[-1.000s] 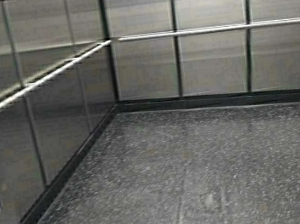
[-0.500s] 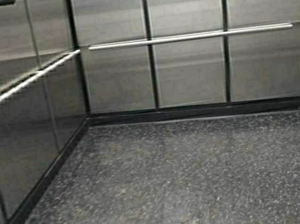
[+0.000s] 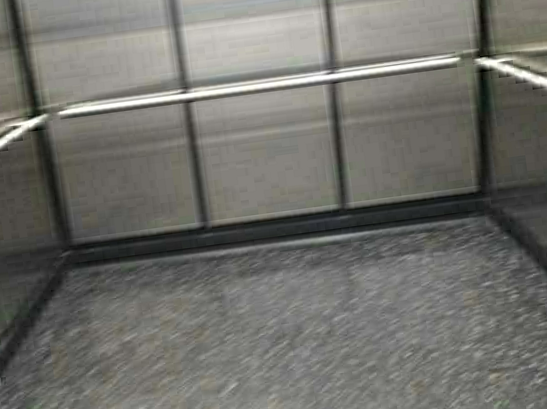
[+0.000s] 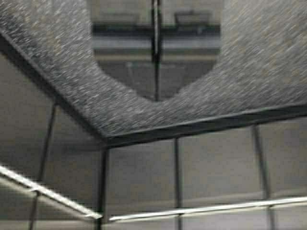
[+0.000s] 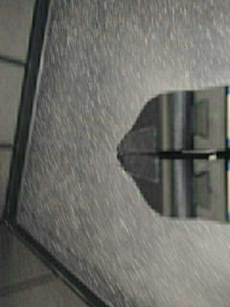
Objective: Navigate to elevator, push the call button, then enter the elevator
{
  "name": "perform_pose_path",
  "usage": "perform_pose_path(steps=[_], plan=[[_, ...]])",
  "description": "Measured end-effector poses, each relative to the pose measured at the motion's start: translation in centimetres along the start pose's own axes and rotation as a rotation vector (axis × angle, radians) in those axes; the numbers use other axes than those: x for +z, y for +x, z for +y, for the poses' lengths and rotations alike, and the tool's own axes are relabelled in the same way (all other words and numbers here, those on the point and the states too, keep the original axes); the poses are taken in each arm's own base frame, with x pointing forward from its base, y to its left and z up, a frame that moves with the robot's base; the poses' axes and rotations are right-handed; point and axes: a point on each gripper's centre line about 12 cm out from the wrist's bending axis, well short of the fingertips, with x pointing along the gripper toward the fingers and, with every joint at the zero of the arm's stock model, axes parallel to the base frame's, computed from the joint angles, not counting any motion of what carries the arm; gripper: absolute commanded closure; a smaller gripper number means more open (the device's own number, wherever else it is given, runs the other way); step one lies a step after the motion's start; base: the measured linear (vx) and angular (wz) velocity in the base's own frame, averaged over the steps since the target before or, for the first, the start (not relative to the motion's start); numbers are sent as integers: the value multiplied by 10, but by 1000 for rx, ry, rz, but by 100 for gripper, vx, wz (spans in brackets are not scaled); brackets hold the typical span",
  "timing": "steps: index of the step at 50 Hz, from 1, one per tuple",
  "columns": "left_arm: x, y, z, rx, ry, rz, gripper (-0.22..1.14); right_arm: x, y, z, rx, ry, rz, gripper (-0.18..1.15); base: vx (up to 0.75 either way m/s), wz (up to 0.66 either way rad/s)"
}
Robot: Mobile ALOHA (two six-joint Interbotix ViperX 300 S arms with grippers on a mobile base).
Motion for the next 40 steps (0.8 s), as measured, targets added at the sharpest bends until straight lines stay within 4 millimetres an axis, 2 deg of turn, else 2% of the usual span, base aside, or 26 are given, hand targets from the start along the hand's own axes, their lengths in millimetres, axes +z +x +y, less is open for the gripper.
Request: perform_pose_path(steps=[11, 16, 20, 22, 24, 28, 34, 37, 40], plan=[[-7, -7, 0, 4, -34, 13, 89, 1, 1, 3, 9, -4, -8, 91, 52, -19], [0, -9, 0, 7, -40, -15, 89, 3, 2, 4, 14, 0, -12, 91, 45, -11], [11, -4, 1, 8, -27, -46, 89, 9, 12, 8, 26, -26, -27, 91, 49, -9], [14, 1, -1, -1, -23, -50, 89, 5, 19, -1, 1, -12, -8, 91, 50, 15], [6, 5, -1, -4, -15, -20, 89, 1, 20, -12, -30, 7, 5, 91, 49, 8], [-13, 5, 7, 30, -31, 40, 89, -8, 16, -11, -27, -1, 22, 91, 50, -2], [-1, 5, -1, -2, -17, -22, 89, -22, 11, -11, -29, 17, 45, 91, 35, -10], [3, 4, -2, -7, -13, -40, 89, -19, 11, -5, -11, 3, 29, 91, 38, -11], [3, 4, -3, -13, -14, -41, 89, -8, 12, -4, -7, 1, -9, 91, 41, -2]])
